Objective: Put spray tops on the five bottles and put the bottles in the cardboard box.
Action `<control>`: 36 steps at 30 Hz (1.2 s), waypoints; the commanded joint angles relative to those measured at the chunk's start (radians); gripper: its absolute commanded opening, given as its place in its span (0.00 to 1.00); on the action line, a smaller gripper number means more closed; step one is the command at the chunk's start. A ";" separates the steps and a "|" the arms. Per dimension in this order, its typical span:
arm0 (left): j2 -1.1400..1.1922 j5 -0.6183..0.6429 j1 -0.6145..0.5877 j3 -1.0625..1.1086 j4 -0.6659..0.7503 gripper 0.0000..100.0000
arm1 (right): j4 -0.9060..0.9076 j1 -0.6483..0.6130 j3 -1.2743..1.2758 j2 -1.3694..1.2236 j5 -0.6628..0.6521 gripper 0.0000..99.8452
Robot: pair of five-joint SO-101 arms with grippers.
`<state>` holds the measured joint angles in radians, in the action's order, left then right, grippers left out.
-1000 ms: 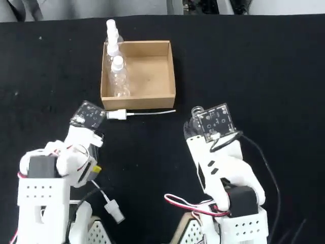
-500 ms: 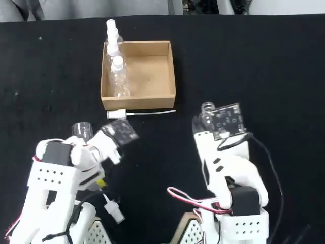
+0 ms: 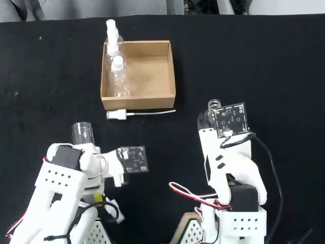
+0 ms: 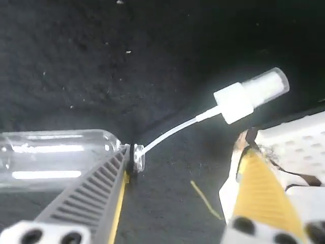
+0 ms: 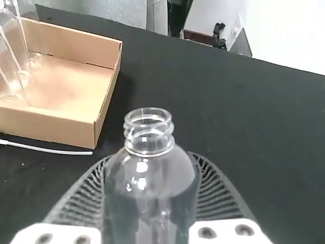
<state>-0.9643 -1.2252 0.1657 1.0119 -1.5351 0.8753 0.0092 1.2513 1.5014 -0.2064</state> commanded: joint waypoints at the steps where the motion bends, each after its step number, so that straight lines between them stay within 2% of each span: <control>1: 0.017 -0.038 0.081 0.036 -0.018 0.32 | -0.034 0.026 -0.008 0.007 0.006 0.05; 6: 0.017 -0.029 0.183 0.090 0.023 0.32 | -0.034 0.026 -0.008 0.007 0.003 0.05; 17: 0.017 0.118 0.367 0.216 0.169 0.32 | -0.034 0.023 -0.008 0.007 -0.002 0.05; 22: 0.017 0.137 0.378 0.269 0.230 0.32 | -0.034 0.025 -0.008 0.007 -0.003 0.05; 28: 0.015 0.138 0.372 0.349 0.328 0.27 | -0.034 0.025 -0.008 0.007 -0.003 0.05; 36: 0.008 0.230 0.381 0.308 0.341 0.26 | -0.034 0.025 -0.008 0.007 -0.003 0.05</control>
<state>-0.9567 -1.0273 0.5355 1.3556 -1.2006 0.8753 0.0092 1.2513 1.5014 -0.2064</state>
